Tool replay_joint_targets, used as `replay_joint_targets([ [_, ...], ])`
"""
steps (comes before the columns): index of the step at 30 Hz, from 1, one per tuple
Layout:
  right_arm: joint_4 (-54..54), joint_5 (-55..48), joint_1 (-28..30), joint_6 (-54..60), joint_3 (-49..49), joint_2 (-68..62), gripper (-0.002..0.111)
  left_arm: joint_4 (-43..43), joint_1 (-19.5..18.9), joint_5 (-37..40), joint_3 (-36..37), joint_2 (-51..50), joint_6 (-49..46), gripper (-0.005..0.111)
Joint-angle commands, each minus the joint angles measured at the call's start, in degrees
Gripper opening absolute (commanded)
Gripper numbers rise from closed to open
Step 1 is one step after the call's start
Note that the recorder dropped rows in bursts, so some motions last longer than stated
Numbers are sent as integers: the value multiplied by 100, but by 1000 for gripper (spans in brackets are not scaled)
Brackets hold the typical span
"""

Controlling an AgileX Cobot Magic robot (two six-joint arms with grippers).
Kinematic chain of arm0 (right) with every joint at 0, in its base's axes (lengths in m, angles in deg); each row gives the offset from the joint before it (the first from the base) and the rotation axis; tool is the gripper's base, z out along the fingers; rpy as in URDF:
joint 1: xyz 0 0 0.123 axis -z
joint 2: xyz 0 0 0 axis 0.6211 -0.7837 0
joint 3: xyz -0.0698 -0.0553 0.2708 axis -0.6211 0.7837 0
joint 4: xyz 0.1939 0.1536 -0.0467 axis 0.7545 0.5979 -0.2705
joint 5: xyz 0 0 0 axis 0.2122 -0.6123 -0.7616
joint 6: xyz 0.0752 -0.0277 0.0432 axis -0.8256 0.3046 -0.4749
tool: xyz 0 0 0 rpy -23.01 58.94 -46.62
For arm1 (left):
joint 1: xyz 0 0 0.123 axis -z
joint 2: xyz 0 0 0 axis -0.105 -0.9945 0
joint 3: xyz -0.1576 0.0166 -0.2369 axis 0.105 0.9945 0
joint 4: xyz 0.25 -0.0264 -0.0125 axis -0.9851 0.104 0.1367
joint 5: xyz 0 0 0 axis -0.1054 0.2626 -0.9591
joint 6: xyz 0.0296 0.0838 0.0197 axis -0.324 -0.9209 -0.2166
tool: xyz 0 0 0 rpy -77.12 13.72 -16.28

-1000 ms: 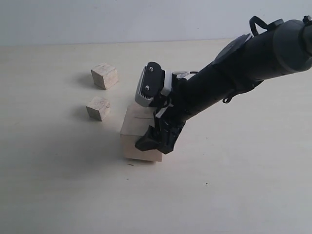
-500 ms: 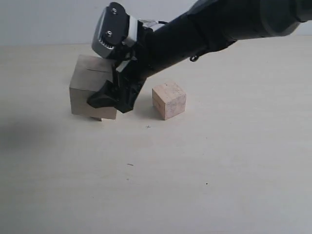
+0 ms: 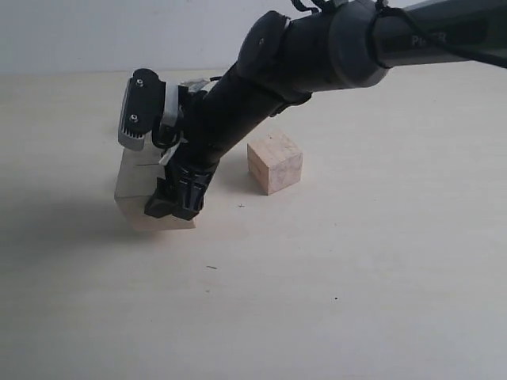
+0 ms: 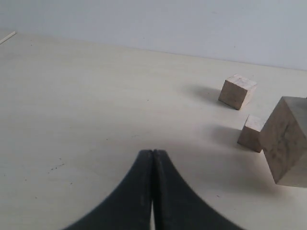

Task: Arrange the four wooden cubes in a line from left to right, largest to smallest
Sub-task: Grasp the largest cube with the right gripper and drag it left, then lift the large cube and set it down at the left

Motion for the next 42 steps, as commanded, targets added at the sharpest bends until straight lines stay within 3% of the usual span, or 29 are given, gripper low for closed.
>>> replay_joint_targets([
  [1,10,154,-3,-82,-86,-81,0,64,35,-63,14,32,-8,0],
  [20,-156,875,26,-208,-357,-610,0,64,35,-63,14,32,-8,0],
  [25,-367,516,252,-223,-357,-610,0,64,35,-63,14,32,-8,0],
  [35,-304,787,524,-696,-357,-610,0,64,35,-63,14,32,-8,0],
  [38,55,187,500,-549,-357,-575,0,64,35,-63,14,32,-8,0],
  [42,1545,-498,341,614,-357,-563,0,64,35,-63,14,32,-8,0],
])
